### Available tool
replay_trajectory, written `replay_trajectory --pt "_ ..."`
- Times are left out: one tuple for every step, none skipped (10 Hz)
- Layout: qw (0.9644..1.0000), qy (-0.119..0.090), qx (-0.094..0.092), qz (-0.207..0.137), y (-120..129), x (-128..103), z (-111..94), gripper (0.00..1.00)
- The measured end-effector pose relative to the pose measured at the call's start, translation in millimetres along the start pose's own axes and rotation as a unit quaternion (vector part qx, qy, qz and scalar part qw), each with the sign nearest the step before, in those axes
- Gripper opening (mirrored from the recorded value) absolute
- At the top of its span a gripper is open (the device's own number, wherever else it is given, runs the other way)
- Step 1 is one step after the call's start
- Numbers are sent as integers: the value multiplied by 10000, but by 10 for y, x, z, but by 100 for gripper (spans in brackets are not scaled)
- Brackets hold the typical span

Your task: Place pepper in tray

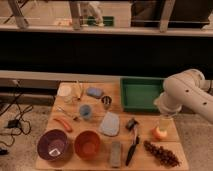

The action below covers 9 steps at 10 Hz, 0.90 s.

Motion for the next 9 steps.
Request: replay_trajectory --pt "10000 -17 30 -72 26 -36 -13 80" --pt "9998 -64 68 -191 61 -150 -40 80" --pt "9994 -103 109 -315 76 -283 -76 80" --pt "9986 -166 167 -470 118 -458 -137 80" --pt "9975 -215 231 -625 175 -609 -195 80" --pt "9963 -261 272 -766 233 -745 -237 80" --pt "9940 -347 298 -991 375 -961 -270 80" --pt "9926 -402 301 -1110 458 -1087 -285 80" --pt "9917 -417 309 -1180 502 -1146 -289 80"
